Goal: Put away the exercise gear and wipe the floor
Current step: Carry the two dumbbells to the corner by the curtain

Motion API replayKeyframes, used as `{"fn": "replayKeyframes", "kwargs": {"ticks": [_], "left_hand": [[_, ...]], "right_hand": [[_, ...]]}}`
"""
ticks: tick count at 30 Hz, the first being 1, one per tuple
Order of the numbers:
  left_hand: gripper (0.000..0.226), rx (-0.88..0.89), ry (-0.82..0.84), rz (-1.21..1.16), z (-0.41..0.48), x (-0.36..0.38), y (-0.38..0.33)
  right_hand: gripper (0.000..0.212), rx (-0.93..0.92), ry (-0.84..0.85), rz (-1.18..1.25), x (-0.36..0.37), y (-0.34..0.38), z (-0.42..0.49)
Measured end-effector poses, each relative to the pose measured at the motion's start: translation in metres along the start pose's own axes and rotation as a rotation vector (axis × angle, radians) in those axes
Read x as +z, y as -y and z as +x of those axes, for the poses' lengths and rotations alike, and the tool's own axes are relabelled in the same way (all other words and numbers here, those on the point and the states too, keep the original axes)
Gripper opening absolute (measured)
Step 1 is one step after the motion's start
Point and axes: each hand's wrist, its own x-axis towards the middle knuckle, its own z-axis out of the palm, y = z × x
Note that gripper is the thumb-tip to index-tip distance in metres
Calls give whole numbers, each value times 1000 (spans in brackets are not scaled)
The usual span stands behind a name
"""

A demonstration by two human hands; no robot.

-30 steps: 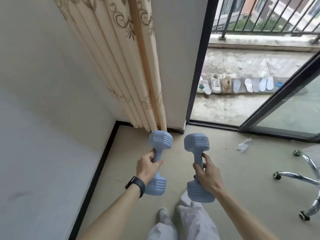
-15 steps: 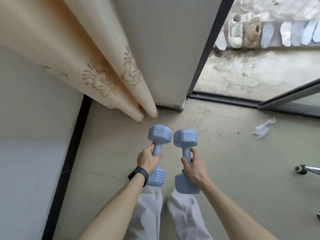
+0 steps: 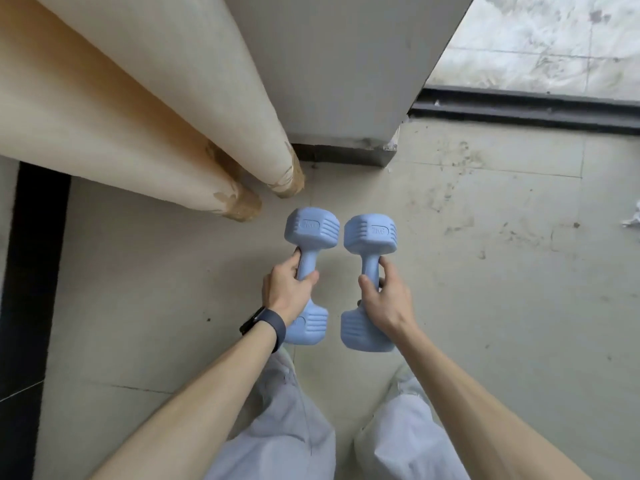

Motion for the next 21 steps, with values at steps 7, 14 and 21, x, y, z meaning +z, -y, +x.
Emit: {"fn": "replayKeyframes", "kwargs": {"ticks": [7, 14, 21], "left_hand": [[46, 94, -47, -92, 98, 24, 7], [35, 176, -145, -70, 148, 26, -20], [61, 116, 46, 346, 115, 14, -38]], "right_hand": [[50, -97, -102, 31, 38, -6, 99], [46, -121, -175, 85, 39, 23, 154], [66, -59, 77, -407, -1, 58, 114]]}}
